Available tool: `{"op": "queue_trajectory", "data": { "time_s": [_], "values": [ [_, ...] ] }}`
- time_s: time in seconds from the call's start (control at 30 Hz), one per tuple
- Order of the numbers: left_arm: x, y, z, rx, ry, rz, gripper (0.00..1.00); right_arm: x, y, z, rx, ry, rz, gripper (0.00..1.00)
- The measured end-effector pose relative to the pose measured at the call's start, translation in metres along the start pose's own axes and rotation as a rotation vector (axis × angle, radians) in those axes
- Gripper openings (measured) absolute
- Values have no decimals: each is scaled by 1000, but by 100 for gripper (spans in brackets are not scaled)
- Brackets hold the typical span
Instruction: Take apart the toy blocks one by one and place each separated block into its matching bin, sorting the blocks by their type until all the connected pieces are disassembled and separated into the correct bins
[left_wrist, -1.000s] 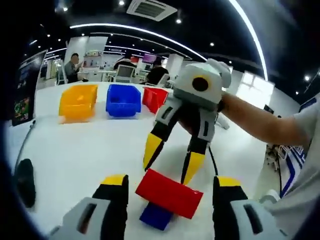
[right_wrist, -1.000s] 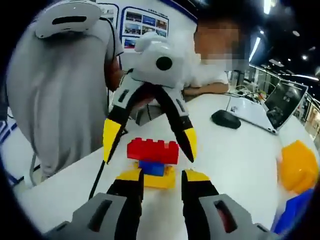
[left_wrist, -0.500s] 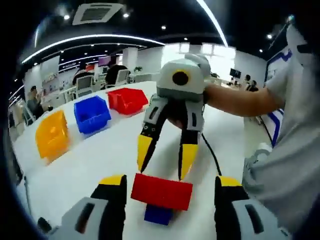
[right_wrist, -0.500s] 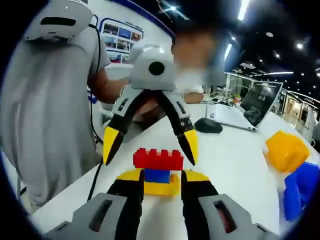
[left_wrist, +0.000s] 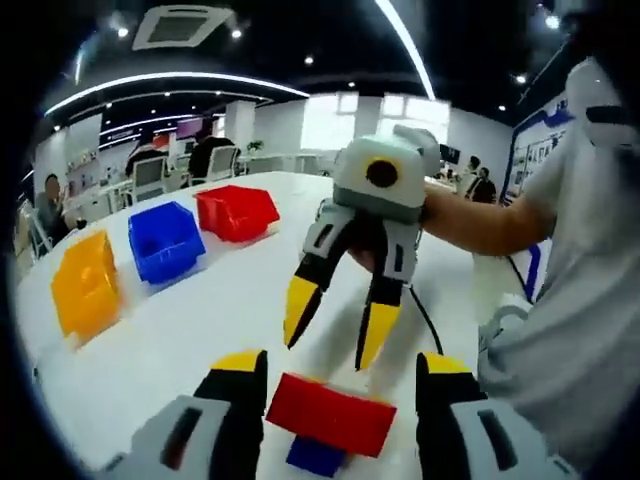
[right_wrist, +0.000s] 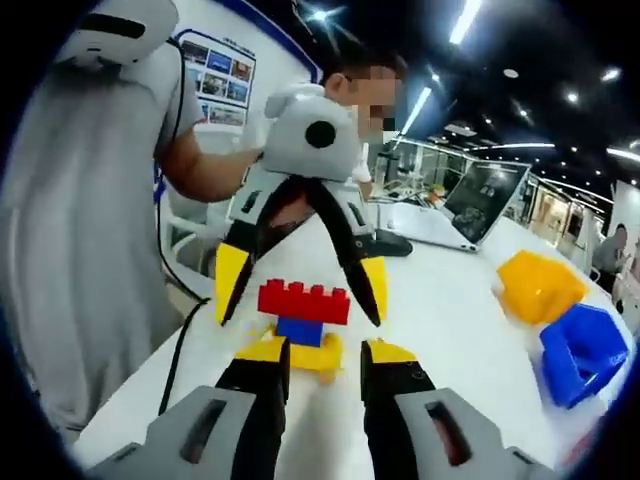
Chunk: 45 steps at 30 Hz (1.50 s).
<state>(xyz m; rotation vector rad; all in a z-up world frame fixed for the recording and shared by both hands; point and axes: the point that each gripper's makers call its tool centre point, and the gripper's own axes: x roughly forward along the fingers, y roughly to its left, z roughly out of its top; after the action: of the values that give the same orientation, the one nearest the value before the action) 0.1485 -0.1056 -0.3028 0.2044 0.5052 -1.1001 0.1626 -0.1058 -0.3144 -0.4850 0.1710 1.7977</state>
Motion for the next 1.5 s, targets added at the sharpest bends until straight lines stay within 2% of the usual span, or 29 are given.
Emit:
{"op": "queue_trajectory", "data": {
  "time_s": [0.13, 0.27, 0.37, 0.43, 0.53, 0.67, 0.8, 0.97, 1.03, 1.1, 1.17, 1.27, 1.33, 1.4, 1.47, 1.5],
  "values": [
    [-21, -10, -7, 95, 59, -71, 67, 8, 9, 5, 23, -12, -24, 30],
    [-22, -3, -13, 101, 92, -86, 68, 23, 14, 1, 23, -13, -37, 32],
    [-16, 1, -22, 86, 120, -121, 68, 25, 12, 1, 39, -22, -42, 31],
    [-12, -1, -29, 27, 138, -173, 65, 27, 12, 2, 44, -28, -41, 31],
    [-1, 8, -34, -4, 146, -178, 61, 31, 12, 0, 46, -26, -44, 30],
    [7, 10, -34, -34, 161, -168, 50, 33, 13, -1, 52, -33, -40, 25],
    [10, 4, -31, -44, 164, -181, 49, 29, 13, -4, 71, -33, -42, 23],
    [14, 2, -24, 20, 97, -170, 49, 24, 14, -10, 116, -23, -47, 22],
    [15, 3, -20, 102, 69, -148, 49, 26, 13, -14, 140, -23, -61, 22],
    [14, 3, -21, 146, 99, -132, 48, 26, 12, -17, 159, -28, -68, 22],
    [14, 4, -20, 210, 103, -109, 48, 27, 12, -18, 152, -29, -75, 21],
    [11, 6, -17, 238, 74, -92, 48, 28, 9, -18, 188, -50, -81, 21],
    [8, 2, -5, 211, 1, -115, 48, 27, 5, -18, 215, -54, -102, 21],
    [3, -1, 15, 159, -106, -132, 49, 24, -1, -22, 188, -23, -143, 21],
    [-2, 7, 37, 112, -195, -110, 49, 19, -1, -26, 168, 0, -174, 22],
    [-4, 16, 47, 98, -231, -78, 49, 16, 0, -27, 171, 1, -186, 22]
  ]
}}
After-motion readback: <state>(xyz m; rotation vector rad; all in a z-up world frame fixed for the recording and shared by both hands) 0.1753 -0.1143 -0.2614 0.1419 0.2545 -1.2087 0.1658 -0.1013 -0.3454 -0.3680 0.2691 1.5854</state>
